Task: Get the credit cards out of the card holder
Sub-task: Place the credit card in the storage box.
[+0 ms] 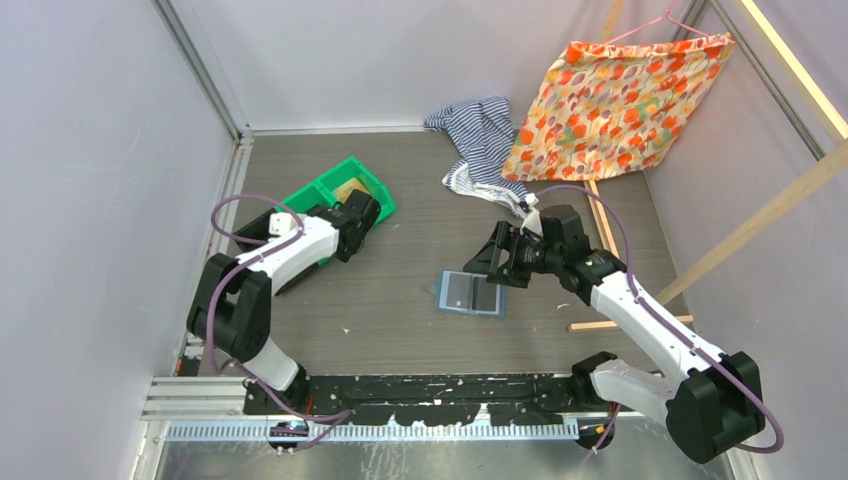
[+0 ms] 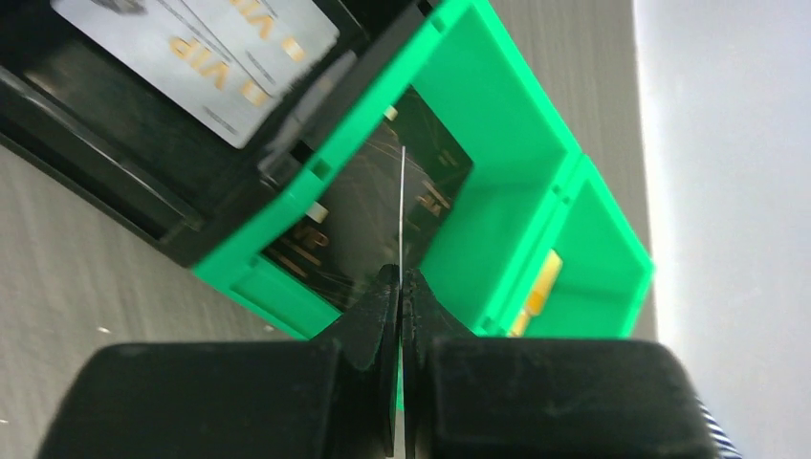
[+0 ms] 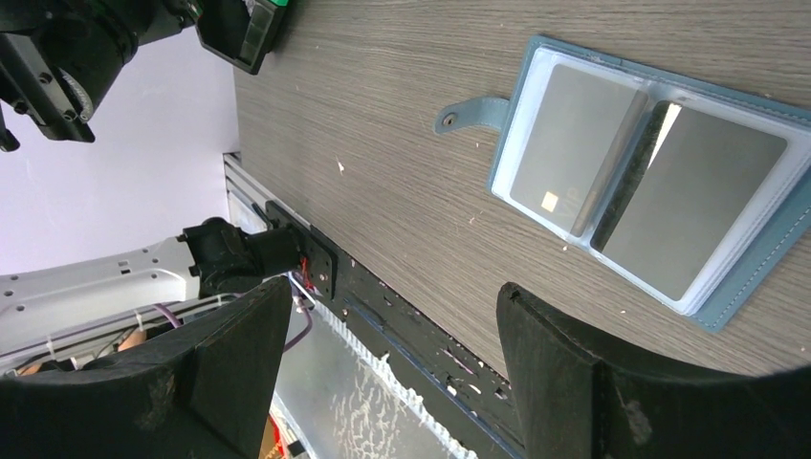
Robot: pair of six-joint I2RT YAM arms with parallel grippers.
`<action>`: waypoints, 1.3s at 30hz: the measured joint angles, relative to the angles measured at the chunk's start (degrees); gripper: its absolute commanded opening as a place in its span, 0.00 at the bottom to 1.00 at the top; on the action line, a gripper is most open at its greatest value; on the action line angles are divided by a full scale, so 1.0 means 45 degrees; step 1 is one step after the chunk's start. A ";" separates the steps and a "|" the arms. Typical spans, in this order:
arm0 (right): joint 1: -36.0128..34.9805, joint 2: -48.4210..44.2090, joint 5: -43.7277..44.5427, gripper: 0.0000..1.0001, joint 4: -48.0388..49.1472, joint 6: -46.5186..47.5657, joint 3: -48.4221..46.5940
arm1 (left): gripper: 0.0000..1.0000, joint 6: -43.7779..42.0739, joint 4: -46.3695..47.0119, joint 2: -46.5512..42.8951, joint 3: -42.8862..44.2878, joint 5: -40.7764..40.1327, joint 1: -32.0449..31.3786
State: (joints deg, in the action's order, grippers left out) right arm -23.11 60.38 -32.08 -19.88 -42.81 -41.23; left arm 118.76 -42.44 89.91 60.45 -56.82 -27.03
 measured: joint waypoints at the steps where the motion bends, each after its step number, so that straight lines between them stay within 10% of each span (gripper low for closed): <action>1: 0.0000 0.0000 0.0000 0.82 -0.0005 0.0019 0.0000 | 0.01 0.0058 -0.0413 0.0141 0.0087 -0.0151 -0.0010; 25: 0.0000 0.0534 0.0000 0.82 -0.0282 0.0257 0.0000 | 0.01 0.0223 0.3687 0.2142 -0.1132 -0.0899 0.0539; 32: 0.0000 0.0646 0.0000 0.82 -0.0267 0.0296 0.0000 | 0.35 0.0238 0.3755 0.2186 -0.1132 -0.0753 0.0563; 39: 0.0000 0.0680 0.0000 0.82 -0.0262 0.0296 0.0000 | 0.39 0.0238 0.3390 0.2098 -0.1132 -0.0505 0.0563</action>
State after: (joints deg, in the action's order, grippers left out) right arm -23.11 63.44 -32.08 -21.06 -41.47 -41.23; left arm 119.83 -27.18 99.35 55.35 -59.09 -24.49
